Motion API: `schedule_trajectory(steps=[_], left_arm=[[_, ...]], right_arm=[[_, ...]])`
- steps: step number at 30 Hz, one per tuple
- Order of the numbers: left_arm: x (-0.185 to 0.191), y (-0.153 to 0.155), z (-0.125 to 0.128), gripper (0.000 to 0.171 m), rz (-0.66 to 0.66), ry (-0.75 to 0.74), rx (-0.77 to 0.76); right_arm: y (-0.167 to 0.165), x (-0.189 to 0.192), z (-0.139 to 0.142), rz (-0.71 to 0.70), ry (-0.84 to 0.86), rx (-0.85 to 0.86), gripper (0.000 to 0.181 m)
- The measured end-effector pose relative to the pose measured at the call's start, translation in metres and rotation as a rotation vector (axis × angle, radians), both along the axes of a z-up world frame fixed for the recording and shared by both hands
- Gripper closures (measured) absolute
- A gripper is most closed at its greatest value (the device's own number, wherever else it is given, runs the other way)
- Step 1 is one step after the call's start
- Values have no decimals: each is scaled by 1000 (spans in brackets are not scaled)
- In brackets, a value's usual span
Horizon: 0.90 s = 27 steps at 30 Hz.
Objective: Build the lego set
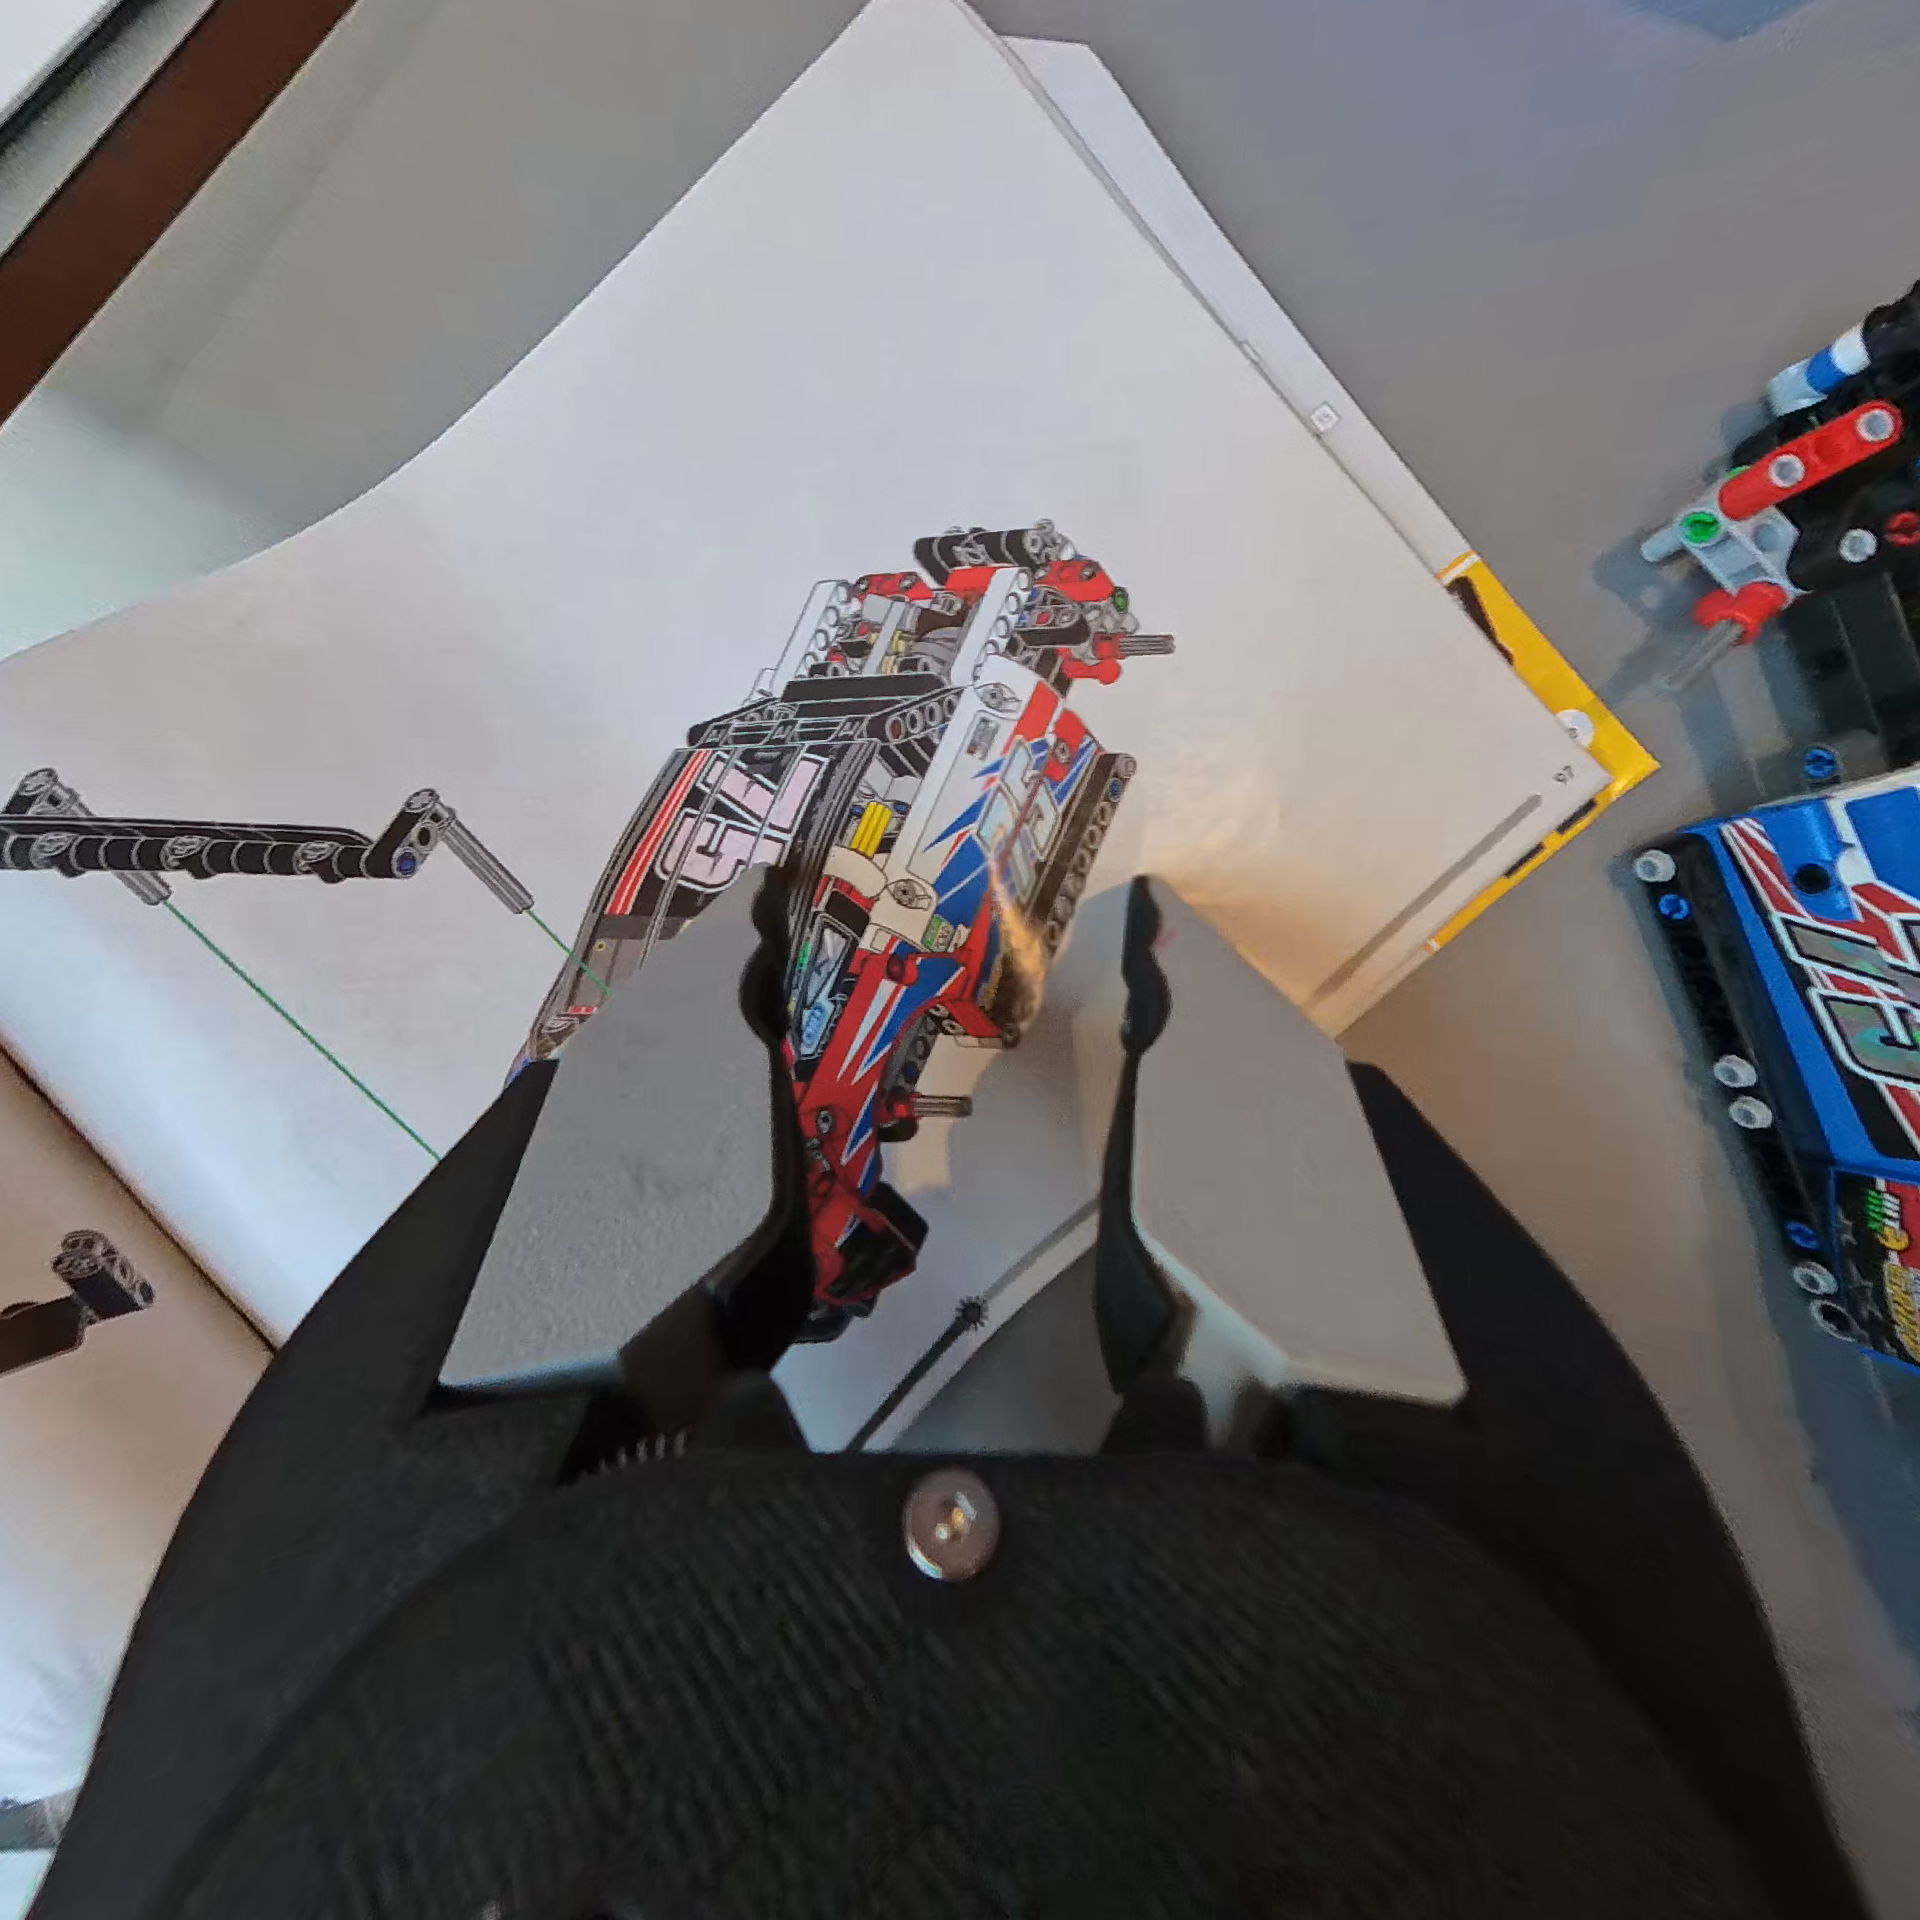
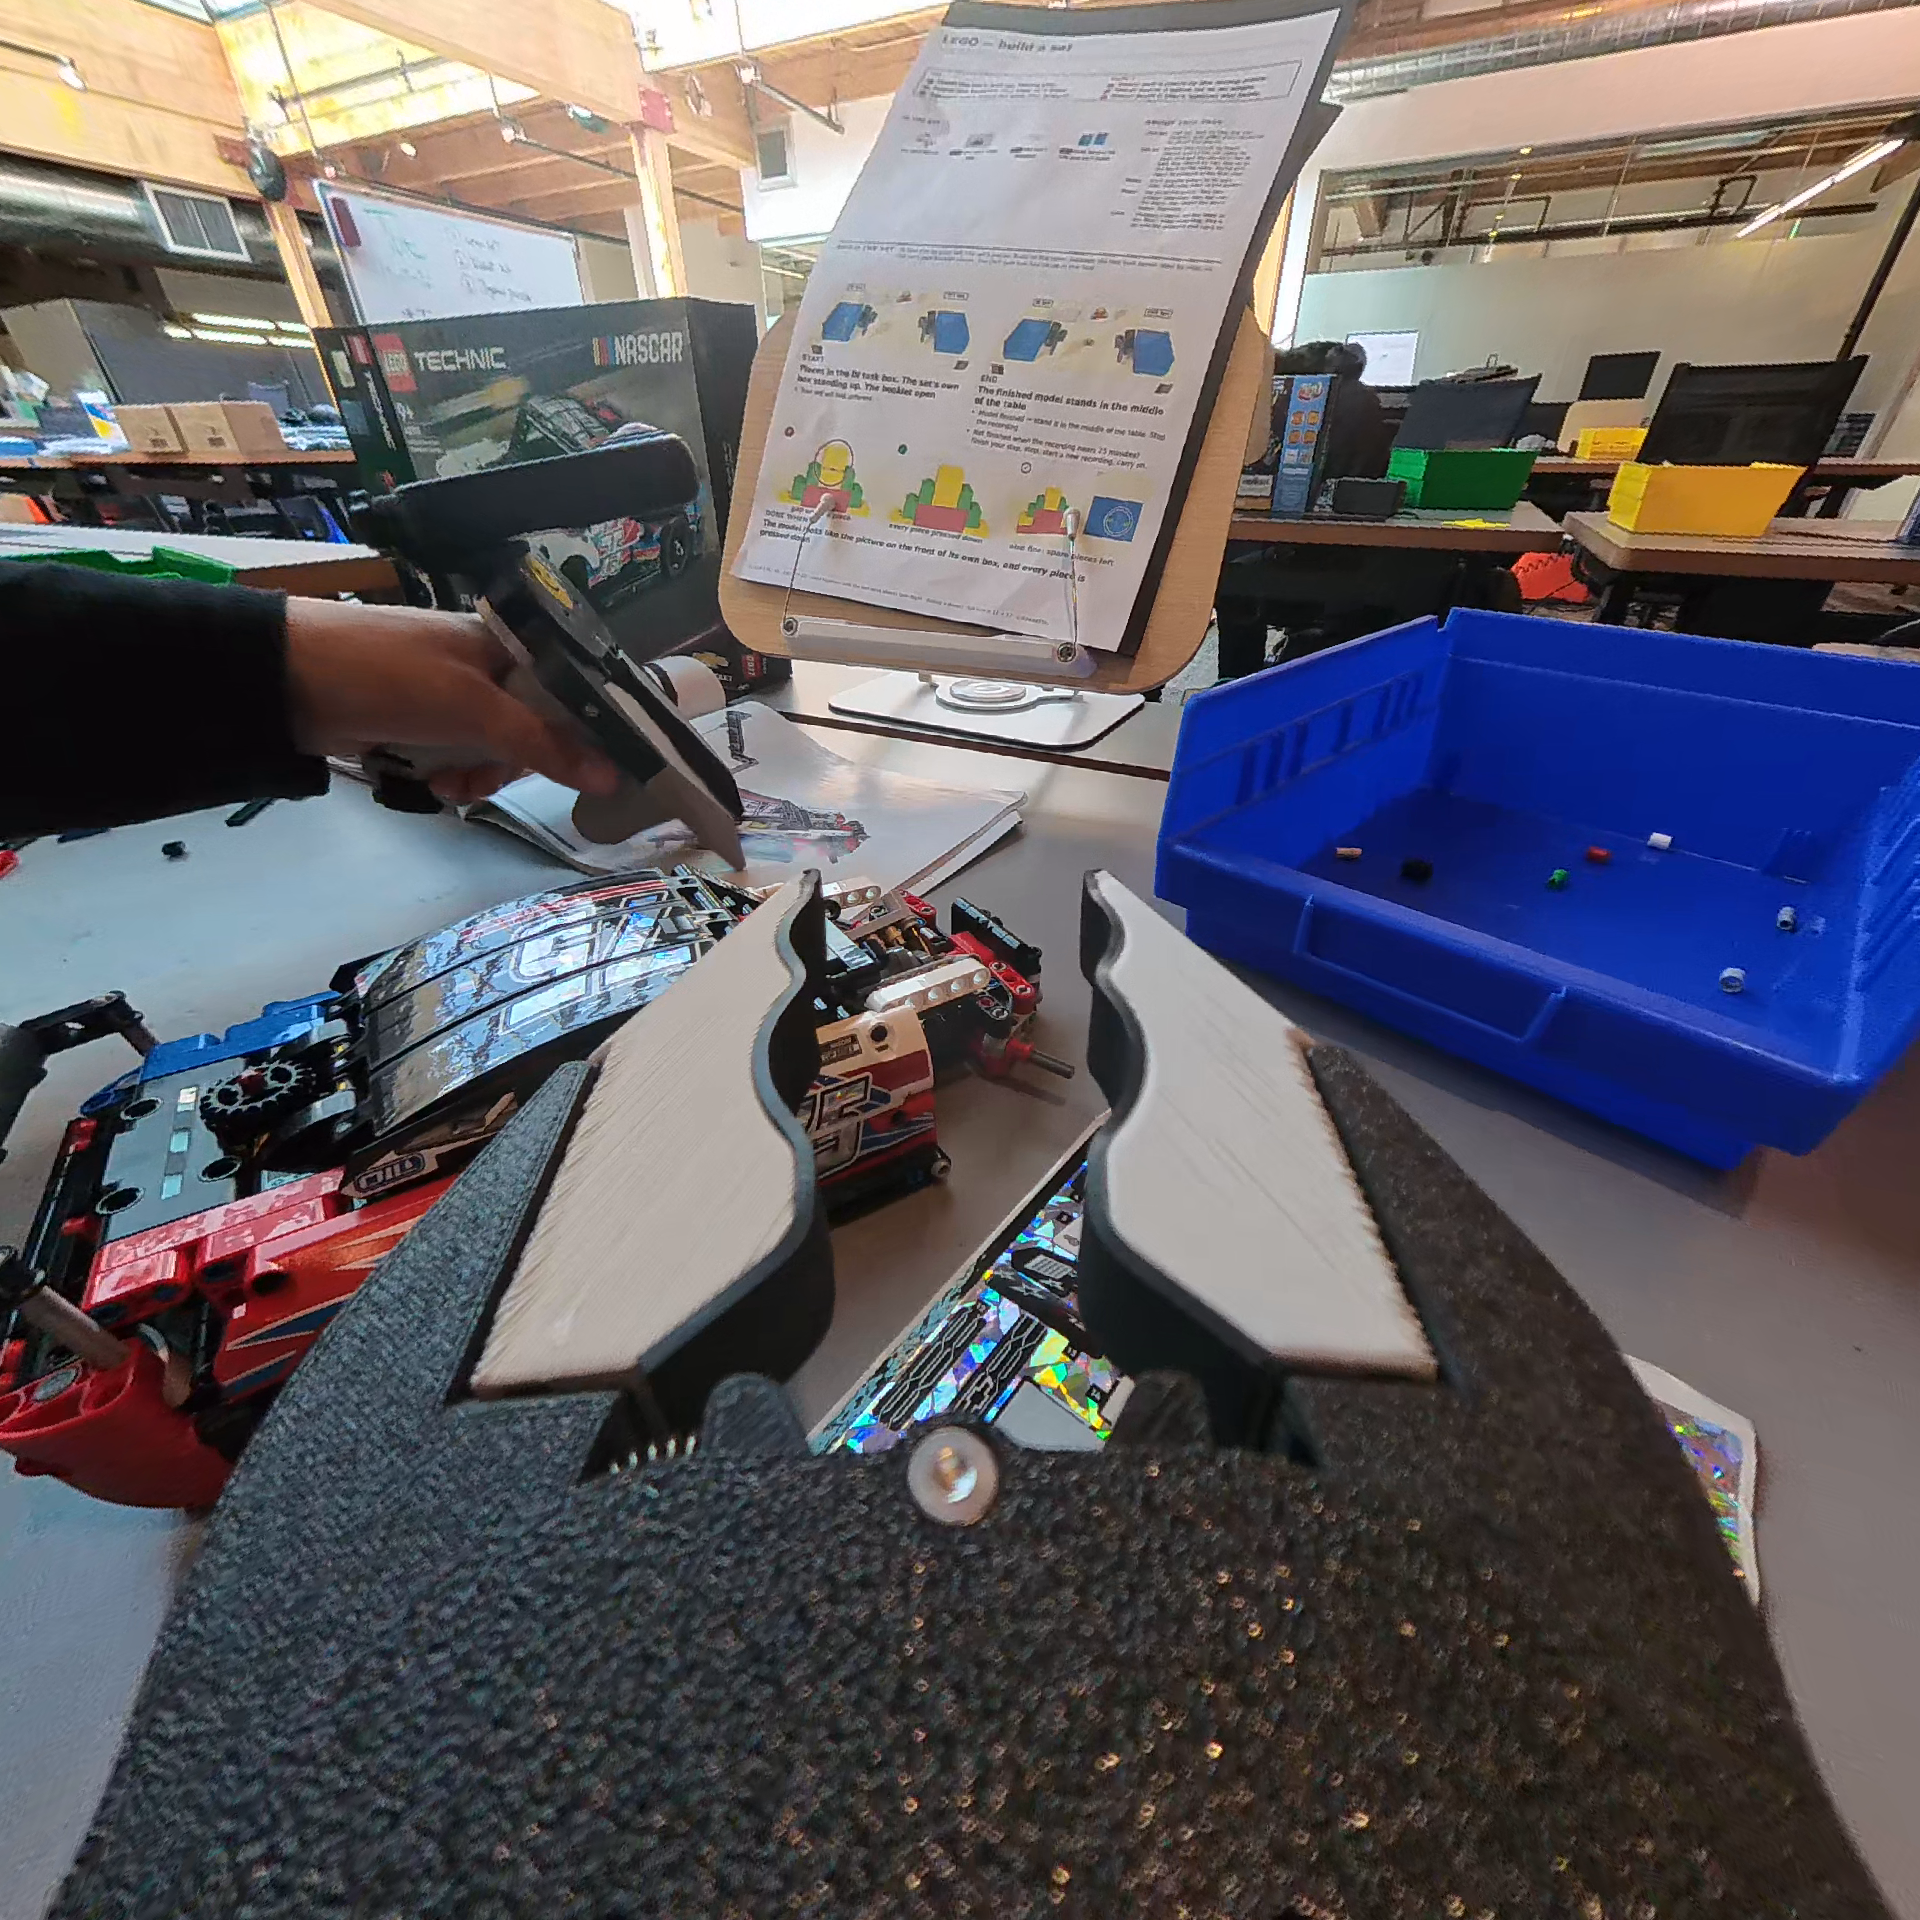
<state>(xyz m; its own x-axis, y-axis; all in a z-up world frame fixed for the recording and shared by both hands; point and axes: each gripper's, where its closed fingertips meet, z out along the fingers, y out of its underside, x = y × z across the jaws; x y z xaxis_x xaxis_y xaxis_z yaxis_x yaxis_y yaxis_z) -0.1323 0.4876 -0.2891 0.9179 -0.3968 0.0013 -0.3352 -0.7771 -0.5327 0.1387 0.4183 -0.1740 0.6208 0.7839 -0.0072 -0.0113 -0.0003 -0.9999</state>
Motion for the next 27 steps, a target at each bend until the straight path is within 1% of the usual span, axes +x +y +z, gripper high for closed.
schedule_trajectory(steps=[3, 5, 10, 11, 12, 14, 15, 17, 19, 20, 22, 23, 25, 27], left_arm=[[-8, 4, 1, 128, 26, -19, 37], [-9, 4, 1, 146, 34, -30, 69], [-9, 5, 1, 163, 49, -53, 96], [-10, 5, 2, 164, 53, -63, 96], [-10, 5, 2, 165, 53, -69, 96], [-11, 5, 2, 166, 51, -82, 99], [-11, 5, 2, 167, 50, -86, 101], [-11, 5, 2, 167, 50, -95, 105], [-11, 5, 2, 167, 47, -96, 111], [-11, 5, 2, 167, 48, -98, 112], [-11, 5, 2, 166, 51, -110, 111], [-11, 5, 2, 166, 54, -117, 111], [-11, 5, 2, 166, 57, -129, 114], [-11, 5, 2, 166, 61, -140, 119]], right_arm=[[-1, -1, -1, 1, -8, 4, 134], [-1, -2, -1, 3, -15, 5, 134], [-5, -4, 1, 15, -27, 34, 136], [-6, -7, 2, 26, -45, 47, 137], [-4, -11, 0, 39, -97, 63, 137], [0, -31, -6, 103, -274, 102, 146], [2, -46, -7, 149, -366, 120, 148], [10, -78, -9, 226, -551, 148, 146], [17, -115, -9, 314, -684, 191, 145], [20, -134, -14, 359, -751, 186, 140], [26, -166, -36, 450, -900, 139, 126], [31, -178, -48, 470, -972, 131, 123], [50, -195, -66, 450, -1095, 157, 130], [61, -209, -75, 452, -1152, 181, 136]])
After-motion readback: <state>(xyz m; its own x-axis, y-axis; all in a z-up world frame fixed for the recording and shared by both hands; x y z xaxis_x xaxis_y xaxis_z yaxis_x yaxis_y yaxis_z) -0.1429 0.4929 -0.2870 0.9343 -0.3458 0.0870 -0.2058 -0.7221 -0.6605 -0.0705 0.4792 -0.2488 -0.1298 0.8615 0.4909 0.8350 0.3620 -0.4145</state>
